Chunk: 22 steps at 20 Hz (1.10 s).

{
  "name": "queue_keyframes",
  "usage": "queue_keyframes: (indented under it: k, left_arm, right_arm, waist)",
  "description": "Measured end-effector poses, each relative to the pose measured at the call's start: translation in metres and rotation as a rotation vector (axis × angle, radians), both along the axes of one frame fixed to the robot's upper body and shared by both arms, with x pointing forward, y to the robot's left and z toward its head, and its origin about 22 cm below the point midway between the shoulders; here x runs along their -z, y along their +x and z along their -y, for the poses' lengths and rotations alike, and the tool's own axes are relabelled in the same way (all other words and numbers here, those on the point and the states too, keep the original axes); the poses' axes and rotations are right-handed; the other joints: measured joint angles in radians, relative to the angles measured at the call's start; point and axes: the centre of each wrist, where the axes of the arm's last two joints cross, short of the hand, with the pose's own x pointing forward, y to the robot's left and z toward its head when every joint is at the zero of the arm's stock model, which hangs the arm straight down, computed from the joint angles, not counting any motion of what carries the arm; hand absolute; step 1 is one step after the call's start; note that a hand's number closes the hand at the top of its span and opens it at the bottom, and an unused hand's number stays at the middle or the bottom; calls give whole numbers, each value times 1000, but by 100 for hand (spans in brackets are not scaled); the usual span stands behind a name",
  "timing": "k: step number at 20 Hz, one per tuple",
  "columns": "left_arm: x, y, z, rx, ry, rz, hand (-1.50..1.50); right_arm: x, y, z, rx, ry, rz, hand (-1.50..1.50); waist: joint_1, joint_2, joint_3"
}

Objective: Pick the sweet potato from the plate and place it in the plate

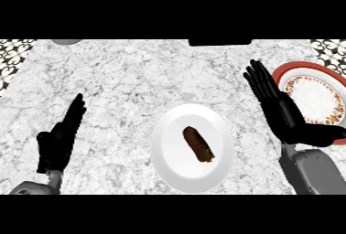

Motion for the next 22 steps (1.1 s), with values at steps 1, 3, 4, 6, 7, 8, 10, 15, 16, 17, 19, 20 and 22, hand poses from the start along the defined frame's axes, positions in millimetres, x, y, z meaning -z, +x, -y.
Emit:
queue_keyframes:
  k: [1,3,4,6,7,8,10,15,16,17,19,20,22]
  left_arm:
    - [0,2,1,1,-1,-5,0]
    - [7,-2,0,0,-24,-50,0]
    - [14,-4,4,0,-42,-80,0]
    - [25,-8,9,-1,-84,-148,0]
    - [28,-10,12,2,-98,-169,0]
    - [31,-11,15,6,-122,-190,0]
    - [36,-13,21,17,-171,-226,0]
    - [42,-17,30,31,-239,-272,0]
    - [41,-19,25,31,-245,-276,0]
    - [44,-17,23,29,-251,-278,0]
    - [45,-15,26,28,-257,-282,0]
    - [45,-15,28,30,-261,-287,0]
    - [47,-17,25,30,-263,-288,0]
  right_arm:
    - [-3,2,-2,-7,-18,15,150]
    - [-24,10,-12,-48,-102,74,150]
    - [-36,14,-21,-76,-158,111,150]
    - [-66,22,-36,-137,-291,199,150]
    - [-79,25,-31,-127,-420,256,150]
    - [-90,29,-26,-83,-522,304,150]
    - [-99,33,-33,13,-622,379,-150]
    - [-79,34,-64,67,-653,473,-150]
    - [-79,32,-67,58,-655,479,-150]
    - [-81,33,-67,46,-666,485,-150]
    - [-88,28,-66,30,-701,495,-150]
    - [-92,23,-67,17,-726,496,-150]
    - [-100,21,-67,-2,-813,487,-150]
  waist:
    - [3,4,-6]
    - [14,9,-15]
    - [21,11,-20]
    - [38,14,-27]
    - [35,5,-39]
    - [33,5,-41]
    - [32,10,-38]
    - [26,15,-31]
    - [25,16,-31]
    - [23,16,-30]
    - [19,16,-29]
    - [16,15,-29]
    - [15,14,-29]
